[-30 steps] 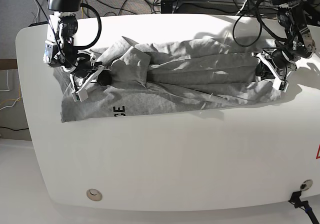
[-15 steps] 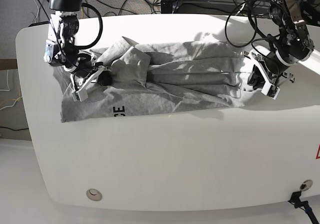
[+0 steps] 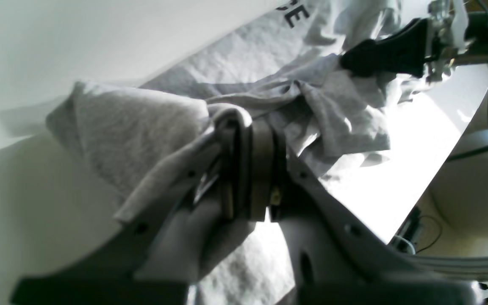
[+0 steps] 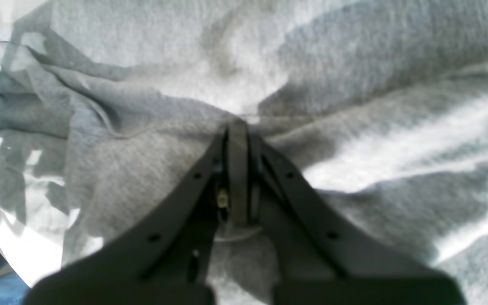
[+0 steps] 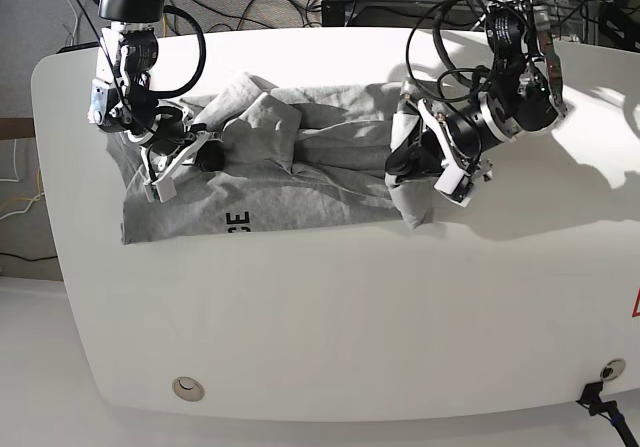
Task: Fold the T-shirt properly
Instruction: 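Fold the grasped strip end with the left gripper toward the right gripper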
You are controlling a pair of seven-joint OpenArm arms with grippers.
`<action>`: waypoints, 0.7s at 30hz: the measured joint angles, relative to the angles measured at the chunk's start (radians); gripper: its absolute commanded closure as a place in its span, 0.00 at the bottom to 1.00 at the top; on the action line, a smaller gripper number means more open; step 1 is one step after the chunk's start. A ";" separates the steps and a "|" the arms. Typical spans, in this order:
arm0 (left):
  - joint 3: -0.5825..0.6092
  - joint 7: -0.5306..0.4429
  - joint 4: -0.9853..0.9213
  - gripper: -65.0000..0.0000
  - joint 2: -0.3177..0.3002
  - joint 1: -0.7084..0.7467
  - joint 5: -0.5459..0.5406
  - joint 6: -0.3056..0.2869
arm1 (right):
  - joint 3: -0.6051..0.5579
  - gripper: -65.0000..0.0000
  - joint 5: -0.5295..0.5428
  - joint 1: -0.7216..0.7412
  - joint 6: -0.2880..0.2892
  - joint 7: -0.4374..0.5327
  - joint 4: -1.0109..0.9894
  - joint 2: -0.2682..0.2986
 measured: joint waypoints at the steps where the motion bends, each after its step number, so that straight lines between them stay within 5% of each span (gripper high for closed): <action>1: 0.001 0.004 0.000 0.97 0.021 0.000 0.006 0.003 | 0.000 1.00 -0.001 0.000 -0.001 0.000 0.000 0.000; 21: 0.076 -0.006 -0.105 0.95 0.146 -0.086 0.000 0.002 | 0.000 1.00 0.001 0.000 -0.002 0.004 0.000 -0.002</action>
